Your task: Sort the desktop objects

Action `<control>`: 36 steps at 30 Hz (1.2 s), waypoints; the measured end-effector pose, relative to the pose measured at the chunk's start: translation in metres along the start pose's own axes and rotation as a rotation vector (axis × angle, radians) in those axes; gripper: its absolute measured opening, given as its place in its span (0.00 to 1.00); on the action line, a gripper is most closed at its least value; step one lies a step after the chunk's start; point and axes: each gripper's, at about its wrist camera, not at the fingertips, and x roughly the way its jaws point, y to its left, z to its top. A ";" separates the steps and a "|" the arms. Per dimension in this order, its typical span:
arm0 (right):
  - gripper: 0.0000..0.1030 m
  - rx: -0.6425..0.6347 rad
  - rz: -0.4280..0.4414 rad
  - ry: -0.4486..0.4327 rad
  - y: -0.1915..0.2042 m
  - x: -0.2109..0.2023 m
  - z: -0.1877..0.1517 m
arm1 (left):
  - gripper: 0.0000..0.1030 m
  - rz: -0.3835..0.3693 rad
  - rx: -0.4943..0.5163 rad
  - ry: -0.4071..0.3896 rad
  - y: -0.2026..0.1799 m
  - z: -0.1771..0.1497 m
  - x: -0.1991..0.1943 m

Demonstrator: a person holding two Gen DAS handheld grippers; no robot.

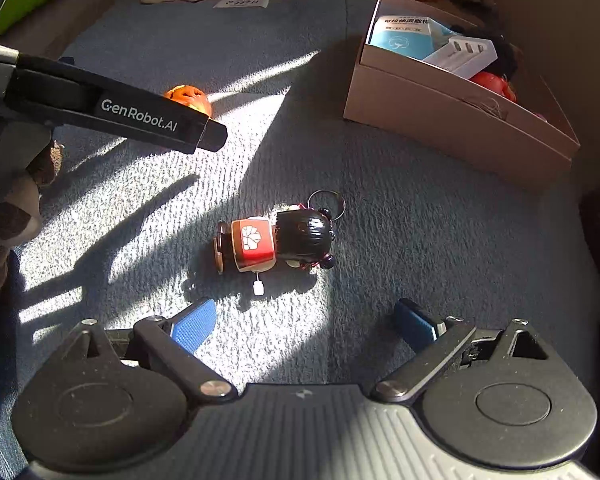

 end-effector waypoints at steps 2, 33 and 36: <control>0.98 -0.017 -0.019 -0.007 0.005 0.002 -0.001 | 0.75 -0.034 -0.031 -0.007 0.005 0.001 -0.001; 1.00 0.001 -0.055 -0.043 0.013 0.006 -0.007 | 0.86 -0.023 -0.068 -0.024 0.010 0.000 0.005; 1.00 -0.001 -0.056 -0.041 0.013 0.007 -0.007 | 0.87 0.004 -0.041 -0.038 0.009 0.001 0.002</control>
